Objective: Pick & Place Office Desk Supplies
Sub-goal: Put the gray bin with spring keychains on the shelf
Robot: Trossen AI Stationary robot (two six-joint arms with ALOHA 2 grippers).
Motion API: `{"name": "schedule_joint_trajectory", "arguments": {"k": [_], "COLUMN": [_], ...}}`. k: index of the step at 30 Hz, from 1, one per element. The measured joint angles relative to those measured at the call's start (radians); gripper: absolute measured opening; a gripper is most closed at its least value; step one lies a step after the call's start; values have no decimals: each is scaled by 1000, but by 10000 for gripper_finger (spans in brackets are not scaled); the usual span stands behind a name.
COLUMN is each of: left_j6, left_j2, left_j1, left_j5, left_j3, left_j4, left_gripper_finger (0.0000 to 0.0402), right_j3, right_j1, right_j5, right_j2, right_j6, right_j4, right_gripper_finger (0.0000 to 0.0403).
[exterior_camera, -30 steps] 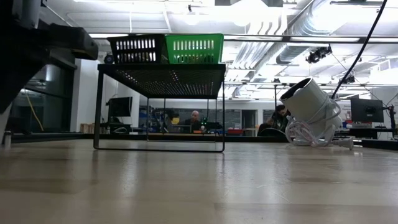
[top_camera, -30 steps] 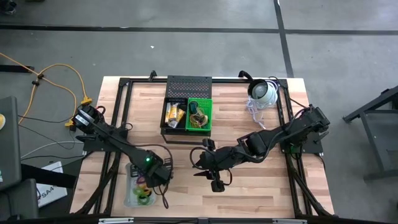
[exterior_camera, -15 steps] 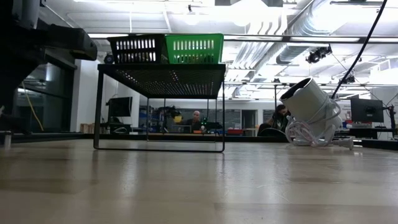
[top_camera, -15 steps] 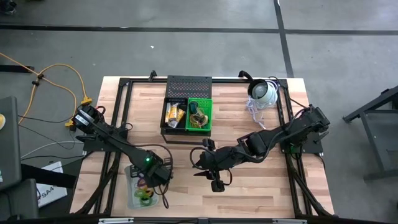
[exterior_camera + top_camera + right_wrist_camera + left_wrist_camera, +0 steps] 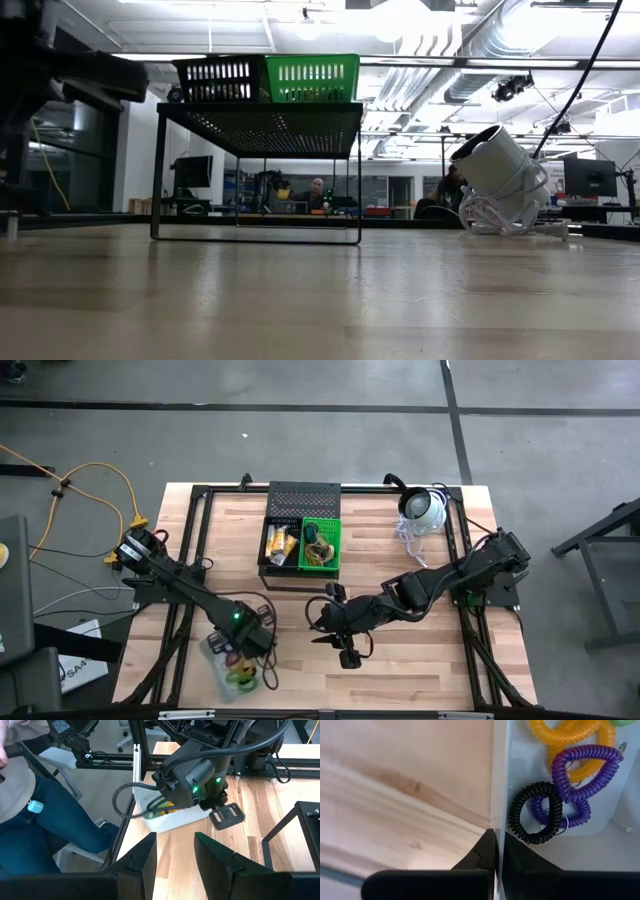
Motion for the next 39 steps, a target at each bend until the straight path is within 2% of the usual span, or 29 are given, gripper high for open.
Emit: {"name": "schedule_joint_trajectory", "arguments": {"k": [8, 20, 31, 39], "left_j6": [-351, -654, -733, -738], "left_j2": [-2, -139, -191, -203], "left_j1": [11, -16, -18, -16], "left_j5": [-8, -44, -33, 66], "left_j3": [0, 2, 2, 17], "left_j4": [-9, -10, -35, -77], "left_gripper_finger": [1, 1, 1, 1], "right_j3": [0, 0, 0, 0], "right_j1": [0, 0, 0, 0], "right_j5": [0, 0, 0, 0], "right_j2": [0, 0, 0, 0], "right_j6": [0, 0, 0, 0], "right_j4": [0, 0, 0, 0], "right_gripper_finger": [120, 120, 120, 120]}}
